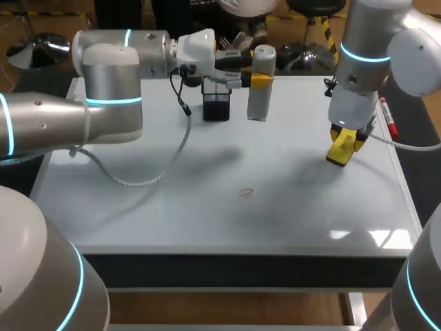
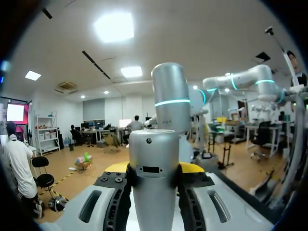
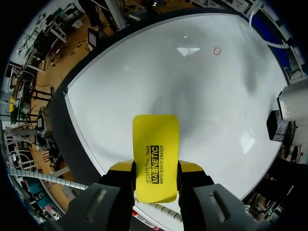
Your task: Pick up the inspection probe, press it on each red-marked spot on the whiteboard one by one, put down the probe, pick up the eraser, and wipe off all the red marks.
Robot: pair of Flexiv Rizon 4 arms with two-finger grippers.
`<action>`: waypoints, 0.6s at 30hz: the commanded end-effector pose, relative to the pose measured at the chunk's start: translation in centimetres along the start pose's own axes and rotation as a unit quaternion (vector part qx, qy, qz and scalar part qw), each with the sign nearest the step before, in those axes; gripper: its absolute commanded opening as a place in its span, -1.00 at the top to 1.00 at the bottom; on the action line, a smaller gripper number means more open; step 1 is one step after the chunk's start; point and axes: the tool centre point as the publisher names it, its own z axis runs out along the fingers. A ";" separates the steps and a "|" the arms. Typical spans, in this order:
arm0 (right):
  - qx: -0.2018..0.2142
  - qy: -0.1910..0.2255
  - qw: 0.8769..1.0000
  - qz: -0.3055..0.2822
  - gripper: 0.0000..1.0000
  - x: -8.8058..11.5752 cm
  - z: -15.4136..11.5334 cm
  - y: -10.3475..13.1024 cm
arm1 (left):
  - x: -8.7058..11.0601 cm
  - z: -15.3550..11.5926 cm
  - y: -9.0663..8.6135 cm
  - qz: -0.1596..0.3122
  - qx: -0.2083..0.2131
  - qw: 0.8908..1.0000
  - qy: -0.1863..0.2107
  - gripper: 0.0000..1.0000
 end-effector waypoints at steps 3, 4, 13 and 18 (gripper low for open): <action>0.001 0.001 1.000 -0.001 1.00 0.0 -0.1 0.0 | 4.7 -0.8 0.9 -0.001 0.001 1.000 -0.026 1.00; 0.001 0.001 1.000 -0.001 1.00 0.0 -0.1 0.0 | 5.2 -0.9 1.2 -0.002 -0.001 1.000 -0.026 1.00; 0.001 0.001 1.000 -0.001 1.00 0.0 -0.1 0.0 | 9.6 -1.5 3.3 -0.007 -0.009 1.000 0.003 1.00; 0.001 0.001 1.000 -0.001 1.00 0.0 -0.1 0.0 | 11.0 -1.9 4.4 -0.020 -0.010 1.000 0.013 1.00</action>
